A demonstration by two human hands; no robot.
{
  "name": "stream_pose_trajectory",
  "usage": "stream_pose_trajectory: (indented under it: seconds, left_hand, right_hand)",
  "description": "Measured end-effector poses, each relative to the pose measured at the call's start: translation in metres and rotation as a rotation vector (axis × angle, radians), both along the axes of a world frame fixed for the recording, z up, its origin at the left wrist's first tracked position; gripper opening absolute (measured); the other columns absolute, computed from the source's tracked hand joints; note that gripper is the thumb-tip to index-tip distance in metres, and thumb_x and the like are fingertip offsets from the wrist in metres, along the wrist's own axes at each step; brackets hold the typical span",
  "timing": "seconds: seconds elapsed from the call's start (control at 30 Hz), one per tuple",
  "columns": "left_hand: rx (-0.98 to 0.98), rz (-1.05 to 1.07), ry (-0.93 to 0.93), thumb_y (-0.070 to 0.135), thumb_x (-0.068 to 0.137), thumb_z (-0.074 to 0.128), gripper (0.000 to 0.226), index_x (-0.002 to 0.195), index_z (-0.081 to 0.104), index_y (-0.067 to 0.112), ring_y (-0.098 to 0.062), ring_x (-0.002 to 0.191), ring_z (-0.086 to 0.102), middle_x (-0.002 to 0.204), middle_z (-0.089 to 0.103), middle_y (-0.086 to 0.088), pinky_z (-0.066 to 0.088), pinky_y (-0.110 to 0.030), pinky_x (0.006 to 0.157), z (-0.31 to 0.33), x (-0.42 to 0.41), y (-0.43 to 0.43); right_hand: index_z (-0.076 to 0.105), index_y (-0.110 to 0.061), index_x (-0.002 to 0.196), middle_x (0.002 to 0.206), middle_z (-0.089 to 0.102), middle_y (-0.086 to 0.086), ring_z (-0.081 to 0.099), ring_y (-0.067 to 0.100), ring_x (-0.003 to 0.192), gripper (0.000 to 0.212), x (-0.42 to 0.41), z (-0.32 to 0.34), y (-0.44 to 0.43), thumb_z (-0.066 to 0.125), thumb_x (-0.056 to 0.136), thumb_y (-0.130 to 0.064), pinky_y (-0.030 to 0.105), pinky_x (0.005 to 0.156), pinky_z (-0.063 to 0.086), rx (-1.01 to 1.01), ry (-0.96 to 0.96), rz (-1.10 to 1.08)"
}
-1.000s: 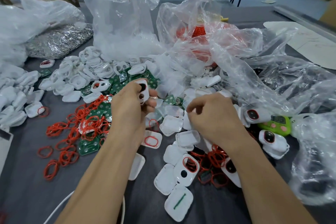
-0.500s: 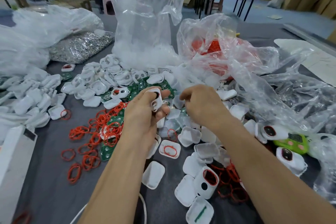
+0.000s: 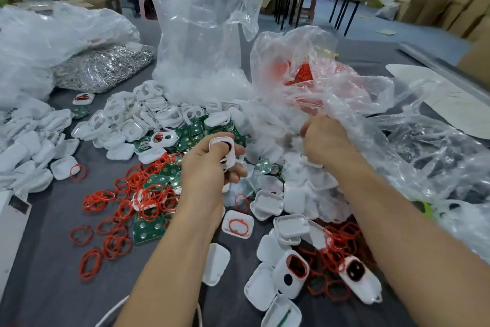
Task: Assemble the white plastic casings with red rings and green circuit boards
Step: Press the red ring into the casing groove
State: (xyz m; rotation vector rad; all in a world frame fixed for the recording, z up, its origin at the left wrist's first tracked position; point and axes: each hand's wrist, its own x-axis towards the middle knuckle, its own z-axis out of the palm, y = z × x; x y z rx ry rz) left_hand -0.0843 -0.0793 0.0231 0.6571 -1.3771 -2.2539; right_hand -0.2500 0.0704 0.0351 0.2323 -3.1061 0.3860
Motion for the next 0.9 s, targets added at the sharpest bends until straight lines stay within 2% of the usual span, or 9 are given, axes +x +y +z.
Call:
stream_pose_trajectory:
  seconds: [0.1, 0.2, 0.27, 0.33, 0.47, 0.6, 0.7, 0.8, 0.9]
  left_hand:
    - [0.003, -0.009, -0.034, -0.002, 0.101, 0.048, 0.023, 0.094, 0.069, 0.006, -0.019, 0.041, 0.052, 0.072, 0.071, -0.009, 0.036, -0.021, 0.04, -0.002, -0.002, 0.004]
    - [0.01, -0.012, -0.03, -0.002, 0.101, 0.048, 0.023, 0.095, 0.069, 0.006, -0.019, 0.042, 0.053, 0.073, 0.072, -0.011, 0.036, -0.02, 0.04, -0.003, -0.003, 0.005]
    - [-0.004, -0.022, -0.022, -0.002, 0.1, 0.048, 0.023, 0.094, 0.069, 0.006, -0.019, 0.043, 0.053, 0.073, 0.071, -0.011, 0.037, -0.021, 0.04, -0.004, -0.003, 0.005]
    - [-0.028, -0.034, -0.015, -0.003, 0.099, 0.048, 0.023, 0.093, 0.068, 0.006, -0.02, 0.043, 0.052, 0.073, 0.071, -0.011, 0.037, -0.022, 0.039, -0.004, -0.003, 0.006]
    - [-0.062, -0.055, -0.038, -0.002, 0.098, 0.049, 0.025, 0.088, 0.069, 0.01, -0.019, 0.041, 0.052, 0.074, 0.072, -0.01, 0.036, -0.021, 0.038, -0.004, -0.005, 0.01]
    - [-0.045, -0.087, -0.093, 0.004, 0.099, 0.052, 0.021, 0.093, 0.07, 0.011, -0.019, 0.039, 0.052, 0.074, 0.072, -0.012, 0.035, -0.023, 0.042, -0.005, -0.005, 0.013]
    - [-0.056, -0.088, -0.119, 0.005, 0.099, 0.052, 0.021, 0.092, 0.071, 0.013, -0.019, 0.044, 0.06, 0.08, 0.076, -0.011, 0.036, -0.022, 0.043, -0.006, -0.004, 0.014]
    - [-0.057, -0.11, -0.092, 0.001, 0.1, 0.051, 0.026, 0.089, 0.072, 0.01, -0.023, 0.056, 0.07, 0.076, 0.075, -0.012, 0.052, -0.027, 0.048, -0.006, -0.003, 0.018]
    - [-0.049, -0.152, -0.047, -0.003, 0.1, 0.049, 0.024, 0.091, 0.07, 0.004, -0.025, 0.058, 0.07, 0.07, 0.071, -0.012, 0.058, -0.028, 0.053, -0.006, -0.004, 0.023]
  right_hand:
    - [0.073, -0.009, 0.12, 0.122, 0.07, 0.013, 0.067, 0.03, 0.111, 0.033, -0.016, 0.005, 0.003, 0.063, 0.091, 0.001, 0.033, 0.09, 0.054, 0.204, -0.025, 0.168]
    - [0.074, -0.01, 0.115, 0.118, 0.071, 0.011, 0.067, 0.027, 0.102, 0.025, -0.023, 0.015, 0.005, 0.071, 0.09, -0.013, 0.029, 0.08, 0.051, 0.332, -0.037, 0.266]
    - [0.074, -0.01, 0.111, 0.113, 0.072, 0.011, 0.066, 0.027, 0.095, 0.024, -0.024, 0.016, 0.006, 0.072, 0.088, -0.014, 0.029, 0.081, 0.055, 0.332, -0.074, 0.293]
    - [0.076, -0.011, 0.109, 0.113, 0.072, 0.011, 0.068, 0.029, 0.1, 0.021, -0.022, 0.013, 0.009, 0.068, 0.089, -0.008, 0.035, 0.088, 0.059, 0.285, -0.093, 0.323]
    - [0.081, -0.015, 0.091, 0.103, 0.076, 0.006, 0.069, 0.024, 0.099, 0.012, -0.016, 0.004, 0.018, 0.073, 0.089, -0.007, 0.034, 0.089, 0.058, 0.048, -0.043, 0.261]
    - [0.082, -0.028, 0.084, 0.101, 0.078, -0.006, 0.067, 0.013, 0.093, 0.03, -0.011, -0.001, 0.029, 0.069, 0.088, -0.001, 0.026, 0.088, 0.055, -0.234, 0.057, 0.082]
    - [0.083, -0.029, 0.084, 0.096, 0.079, -0.009, 0.062, 0.006, 0.079, 0.028, 0.0, 0.0, 0.028, 0.07, 0.089, -0.004, 0.021, 0.081, 0.052, -0.407, 0.133, 0.02]
    - [0.083, -0.023, 0.097, 0.092, 0.08, -0.005, 0.072, 0.006, 0.079, 0.019, 0.019, -0.003, 0.029, 0.077, 0.084, -0.01, 0.025, 0.082, 0.06, -0.661, 0.26, -0.045]
    - [0.082, -0.029, 0.086, 0.08, 0.076, -0.017, 0.072, 0.0, 0.077, 0.02, 0.034, -0.008, 0.033, 0.08, 0.081, -0.01, 0.022, 0.078, 0.061, -0.787, 0.297, -0.066]
